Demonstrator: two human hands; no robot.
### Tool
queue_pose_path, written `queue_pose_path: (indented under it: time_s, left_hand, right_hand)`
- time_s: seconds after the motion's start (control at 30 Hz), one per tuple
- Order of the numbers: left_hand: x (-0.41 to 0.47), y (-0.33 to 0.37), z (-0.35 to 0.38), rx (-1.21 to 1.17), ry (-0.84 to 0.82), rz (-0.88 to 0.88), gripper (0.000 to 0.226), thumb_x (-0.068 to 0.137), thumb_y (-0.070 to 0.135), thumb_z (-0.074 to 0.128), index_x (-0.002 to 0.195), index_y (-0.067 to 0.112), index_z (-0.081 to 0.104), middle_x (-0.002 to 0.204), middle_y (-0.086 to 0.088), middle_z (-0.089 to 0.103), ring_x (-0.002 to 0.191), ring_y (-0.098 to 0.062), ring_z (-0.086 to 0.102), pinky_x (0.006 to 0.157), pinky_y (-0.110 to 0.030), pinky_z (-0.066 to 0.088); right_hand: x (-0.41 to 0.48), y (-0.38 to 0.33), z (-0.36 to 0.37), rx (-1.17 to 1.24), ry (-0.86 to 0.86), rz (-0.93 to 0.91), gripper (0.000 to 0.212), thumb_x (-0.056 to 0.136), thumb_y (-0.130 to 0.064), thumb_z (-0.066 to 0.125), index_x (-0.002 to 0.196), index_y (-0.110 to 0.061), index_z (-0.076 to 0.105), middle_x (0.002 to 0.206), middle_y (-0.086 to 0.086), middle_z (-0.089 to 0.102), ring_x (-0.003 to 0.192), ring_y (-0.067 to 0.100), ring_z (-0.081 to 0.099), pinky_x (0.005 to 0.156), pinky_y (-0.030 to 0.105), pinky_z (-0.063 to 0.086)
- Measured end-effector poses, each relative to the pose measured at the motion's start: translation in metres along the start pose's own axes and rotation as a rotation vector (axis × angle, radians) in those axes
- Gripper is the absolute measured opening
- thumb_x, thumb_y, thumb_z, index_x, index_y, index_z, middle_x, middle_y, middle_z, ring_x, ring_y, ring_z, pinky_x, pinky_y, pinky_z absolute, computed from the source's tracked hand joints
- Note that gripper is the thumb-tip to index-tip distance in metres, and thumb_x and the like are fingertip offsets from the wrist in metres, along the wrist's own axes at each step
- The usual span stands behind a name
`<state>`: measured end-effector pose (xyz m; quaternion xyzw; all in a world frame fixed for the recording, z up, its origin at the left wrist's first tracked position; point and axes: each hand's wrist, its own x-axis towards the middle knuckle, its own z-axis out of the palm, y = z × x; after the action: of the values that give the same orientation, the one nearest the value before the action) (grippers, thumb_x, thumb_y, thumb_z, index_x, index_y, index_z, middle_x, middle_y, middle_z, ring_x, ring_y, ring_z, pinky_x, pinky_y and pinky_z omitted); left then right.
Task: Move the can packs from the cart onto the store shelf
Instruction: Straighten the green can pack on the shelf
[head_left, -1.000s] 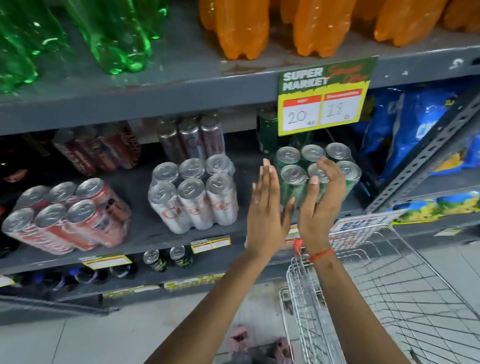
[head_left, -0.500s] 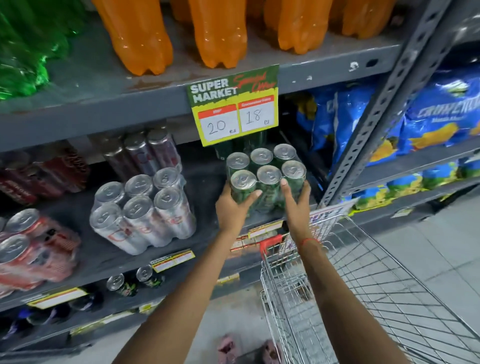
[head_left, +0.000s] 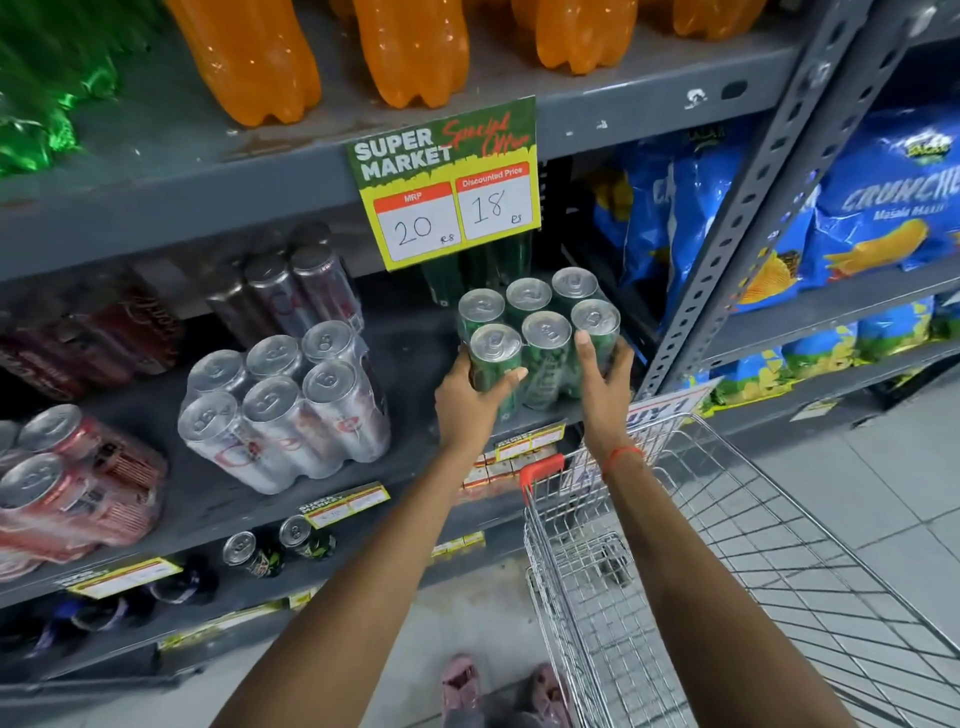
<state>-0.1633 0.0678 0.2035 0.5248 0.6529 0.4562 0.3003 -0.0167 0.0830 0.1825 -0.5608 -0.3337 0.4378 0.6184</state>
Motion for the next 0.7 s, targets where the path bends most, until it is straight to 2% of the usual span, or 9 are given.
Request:
queue_pose_path:
  time_s: [0.03, 0.13, 0.2, 0.33, 0.4, 0.47, 0.6, 0.63, 0.7]
  left_hand:
    - [-0.001, 0.0, 0.0, -0.003, 0.003, -0.001, 0.063, 0.073, 0.04, 0.079, 0.124, 0.008, 0.062, 0.109, -0.007, 0.075, 0.1, -0.021, 0.07, 0.085, -0.031, 0.053]
    - [-0.002, 0.002, 0.0, -0.02, -0.001, -0.015, 0.062, 0.073, 0.038, 0.08, 0.124, 0.007, 0.062, 0.11, -0.007, 0.075, 0.101, -0.021, 0.07, 0.086, -0.032, 0.054]
    - [-0.003, 0.004, 0.0, -0.019, -0.002, -0.026, 0.067, 0.072, 0.042, 0.079, 0.126, 0.007, 0.061, 0.111, -0.008, 0.074, 0.103, -0.022, 0.069, 0.089, -0.036, 0.055]
    - [-0.003, 0.004, 0.0, -0.011, -0.003, -0.025, 0.074, 0.067, 0.05, 0.075, 0.125, 0.006, 0.061, 0.108, -0.009, 0.075, 0.1, -0.023, 0.07, 0.089, -0.04, 0.055]
    - [-0.003, 0.004, 0.0, -0.014, -0.009, -0.025, 0.078, 0.064, 0.054, 0.074, 0.124, 0.006, 0.062, 0.107, -0.008, 0.075, 0.098, -0.022, 0.071, 0.088, -0.04, 0.056]
    - [-0.002, 0.003, 0.0, -0.015, -0.011, -0.028, 0.08, 0.063, 0.056, 0.073, 0.124, 0.006, 0.061, 0.108, -0.008, 0.075, 0.099, -0.022, 0.071, 0.089, -0.04, 0.057]
    - [0.002, 0.002, 0.001, 0.007, -0.001, -0.019, 0.066, 0.071, 0.042, 0.08, 0.123, 0.006, 0.062, 0.111, -0.009, 0.074, 0.102, -0.023, 0.07, 0.091, -0.04, 0.056]
    - [0.004, 0.002, 0.0, 0.008, -0.005, -0.021, 0.063, 0.072, 0.039, 0.08, 0.123, 0.007, 0.062, 0.112, -0.009, 0.074, 0.103, -0.023, 0.069, 0.091, -0.039, 0.055]
    - [0.004, 0.005, -0.001, 0.006, -0.019, -0.028, 0.061, 0.074, 0.035, 0.08, 0.125, 0.008, 0.061, 0.115, -0.009, 0.073, 0.106, -0.023, 0.068, 0.093, -0.036, 0.054]
  right_hand:
    - [0.0, 0.0, 0.0, 0.003, 0.003, -0.005, 0.066, 0.096, -0.036, 0.063, 0.151, -0.015, 0.033, 0.137, -0.008, 0.047, 0.128, 0.008, 0.046, 0.085, 0.0, 0.041]
    - [0.001, 0.001, 0.001, 0.012, 0.001, 0.0, 0.068, 0.095, -0.038, 0.064, 0.151, -0.016, 0.033, 0.14, -0.004, 0.047, 0.131, 0.012, 0.046, 0.104, 0.022, 0.04]
    - [0.001, 0.0, 0.001, 0.016, -0.004, 0.002, 0.067, 0.095, -0.039, 0.064, 0.151, -0.016, 0.033, 0.137, -0.006, 0.046, 0.13, 0.011, 0.045, 0.108, 0.028, 0.039]
    - [0.003, -0.001, 0.001, 0.006, -0.016, -0.01, 0.065, 0.096, -0.037, 0.063, 0.15, -0.017, 0.033, 0.133, -0.011, 0.045, 0.124, 0.006, 0.045, 0.097, 0.016, 0.04]
    - [0.003, 0.0, 0.0, 0.011, -0.015, -0.013, 0.067, 0.096, -0.037, 0.062, 0.151, -0.016, 0.031, 0.135, -0.011, 0.042, 0.127, 0.006, 0.041, 0.103, 0.023, 0.037]
    - [0.004, 0.0, 0.0, 0.016, -0.019, -0.007, 0.068, 0.097, -0.035, 0.061, 0.153, -0.015, 0.028, 0.135, -0.012, 0.04, 0.127, 0.004, 0.038, 0.102, 0.022, 0.035]
    - [0.011, 0.004, 0.004, 0.021, -0.046, -0.017, 0.065, 0.098, -0.032, 0.061, 0.151, -0.013, 0.029, 0.132, -0.011, 0.042, 0.126, 0.004, 0.04, 0.082, -0.003, 0.037]
    - [0.012, 0.007, 0.004, 0.015, -0.041, -0.025, 0.064, 0.098, -0.034, 0.061, 0.15, -0.014, 0.031, 0.134, -0.009, 0.043, 0.127, 0.006, 0.042, 0.083, -0.002, 0.037]
    - [0.012, 0.009, 0.004, 0.011, -0.051, -0.028, 0.067, 0.097, -0.037, 0.062, 0.152, -0.015, 0.03, 0.14, -0.006, 0.043, 0.13, 0.009, 0.042, 0.096, 0.009, 0.038]
